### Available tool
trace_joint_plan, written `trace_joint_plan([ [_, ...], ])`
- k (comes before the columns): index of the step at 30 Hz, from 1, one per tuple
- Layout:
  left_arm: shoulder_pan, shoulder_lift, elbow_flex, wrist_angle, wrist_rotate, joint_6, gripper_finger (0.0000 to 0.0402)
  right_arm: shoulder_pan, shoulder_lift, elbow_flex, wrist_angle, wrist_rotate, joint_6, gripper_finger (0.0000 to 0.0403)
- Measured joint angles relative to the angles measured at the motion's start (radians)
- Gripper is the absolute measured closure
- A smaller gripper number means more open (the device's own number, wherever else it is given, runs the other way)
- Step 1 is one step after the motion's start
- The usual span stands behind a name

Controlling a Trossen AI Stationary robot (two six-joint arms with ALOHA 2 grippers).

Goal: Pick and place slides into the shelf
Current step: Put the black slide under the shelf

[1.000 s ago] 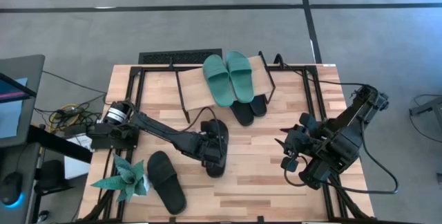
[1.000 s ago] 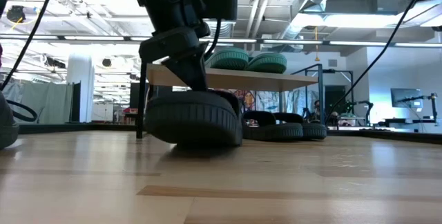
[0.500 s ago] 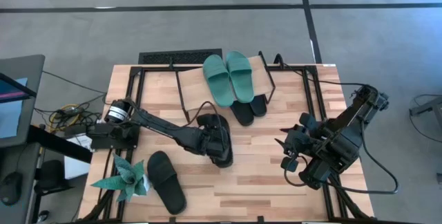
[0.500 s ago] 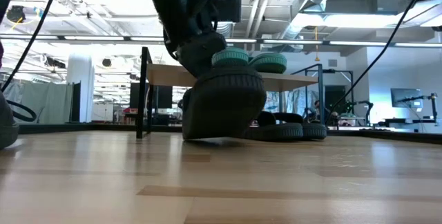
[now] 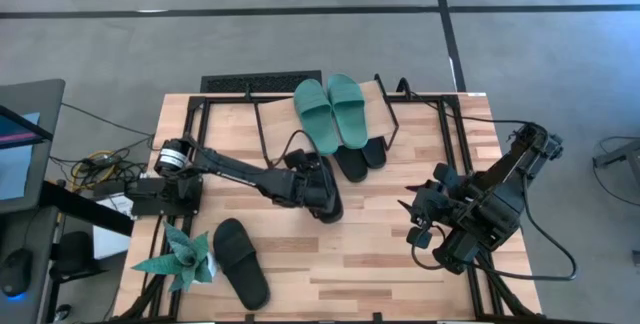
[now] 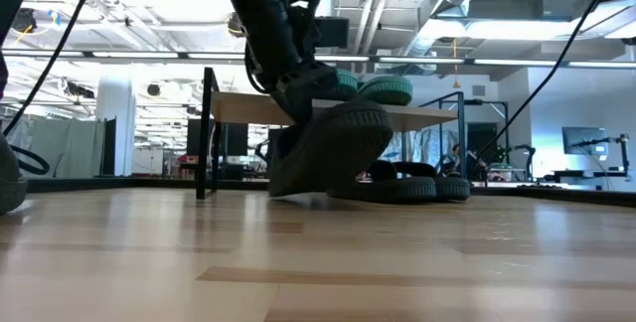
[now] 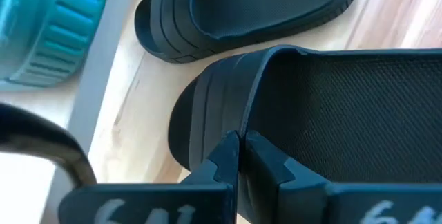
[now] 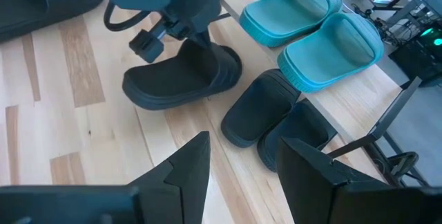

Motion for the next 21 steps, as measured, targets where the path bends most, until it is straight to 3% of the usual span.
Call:
trace_joint_plan([
  [9, 0.027, 0.004, -0.019, 0.067, 0.003, 0.081, 0.0401, 0.0, 0.0, 0.0, -0.001, 0.0, 0.0, 0.0249],
  [21, 0.032, 0.109, -0.016, 0.104, -0.017, 0.11, 0.0401, 0.002, 0.0, 0.0, -0.001, -0.001, 0.002, 0.0249],
])
